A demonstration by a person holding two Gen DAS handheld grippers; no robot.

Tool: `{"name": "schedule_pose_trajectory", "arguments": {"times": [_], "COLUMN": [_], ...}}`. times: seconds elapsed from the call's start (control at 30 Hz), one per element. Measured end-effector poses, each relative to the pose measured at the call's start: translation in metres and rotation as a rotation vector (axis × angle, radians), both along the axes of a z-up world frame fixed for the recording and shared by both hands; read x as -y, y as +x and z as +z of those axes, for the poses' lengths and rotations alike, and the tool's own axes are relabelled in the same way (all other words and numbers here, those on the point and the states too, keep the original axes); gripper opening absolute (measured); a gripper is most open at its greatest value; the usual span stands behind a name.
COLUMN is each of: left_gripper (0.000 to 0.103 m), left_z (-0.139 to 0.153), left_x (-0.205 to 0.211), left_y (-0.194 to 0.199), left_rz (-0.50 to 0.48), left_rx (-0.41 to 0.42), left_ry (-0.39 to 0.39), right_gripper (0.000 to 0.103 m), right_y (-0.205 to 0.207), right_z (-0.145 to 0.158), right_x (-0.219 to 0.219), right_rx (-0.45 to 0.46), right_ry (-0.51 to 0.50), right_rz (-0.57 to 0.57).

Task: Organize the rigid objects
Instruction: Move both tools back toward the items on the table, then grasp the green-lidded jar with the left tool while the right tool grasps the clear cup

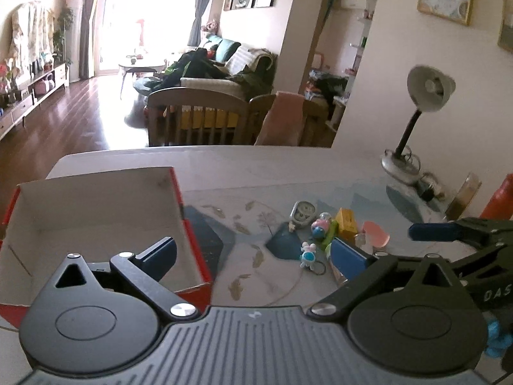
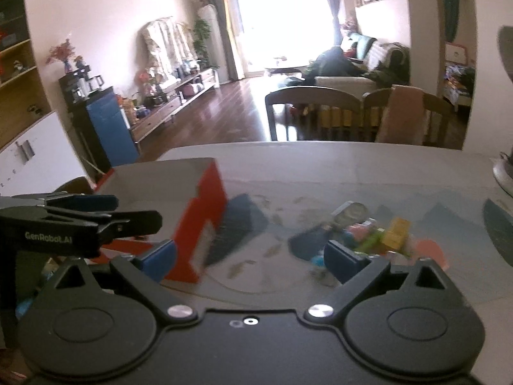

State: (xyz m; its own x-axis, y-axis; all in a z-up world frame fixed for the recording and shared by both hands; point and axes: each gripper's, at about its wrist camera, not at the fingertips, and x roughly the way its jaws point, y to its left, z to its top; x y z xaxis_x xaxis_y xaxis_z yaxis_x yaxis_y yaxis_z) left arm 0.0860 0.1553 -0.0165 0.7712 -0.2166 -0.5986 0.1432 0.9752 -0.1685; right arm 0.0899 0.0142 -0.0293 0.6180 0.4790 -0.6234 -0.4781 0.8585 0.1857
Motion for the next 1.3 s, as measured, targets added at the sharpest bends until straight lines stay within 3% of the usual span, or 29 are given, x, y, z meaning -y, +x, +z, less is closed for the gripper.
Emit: {"name": "schedule_pose_trajectory", "arguments": {"times": [0.2, 0.6, 0.9, 1.3], "left_gripper": [0.103, 0.103, 0.103, 0.102], "left_z": [-0.018, -0.054, -0.090, -0.122], "left_x": [0.038, 0.107, 0.152, 0.183], "left_y": [0.017, 0.036, 0.057, 0.079], "left_rz": [-0.023, -0.022, -0.060, -0.078], "left_rx": [-0.027, -0.017, -0.046, -0.113], "left_ry": [0.003, 0.093, 0.186, 0.186], "right_gripper": [0.098, 0.095, 0.091, 0.080], "right_y": [0.009, 0.064, 0.097, 0.132], "right_z": [-0.016, -0.055, -0.081, -0.116], "right_x": [0.039, 0.106, 0.111, 0.106], "right_rx": [-0.004, -0.068, -0.122, -0.251], "right_ry": [-0.039, -0.103, -0.141, -0.126], "right_rz": [-0.039, -0.165, -0.165, -0.158]}}
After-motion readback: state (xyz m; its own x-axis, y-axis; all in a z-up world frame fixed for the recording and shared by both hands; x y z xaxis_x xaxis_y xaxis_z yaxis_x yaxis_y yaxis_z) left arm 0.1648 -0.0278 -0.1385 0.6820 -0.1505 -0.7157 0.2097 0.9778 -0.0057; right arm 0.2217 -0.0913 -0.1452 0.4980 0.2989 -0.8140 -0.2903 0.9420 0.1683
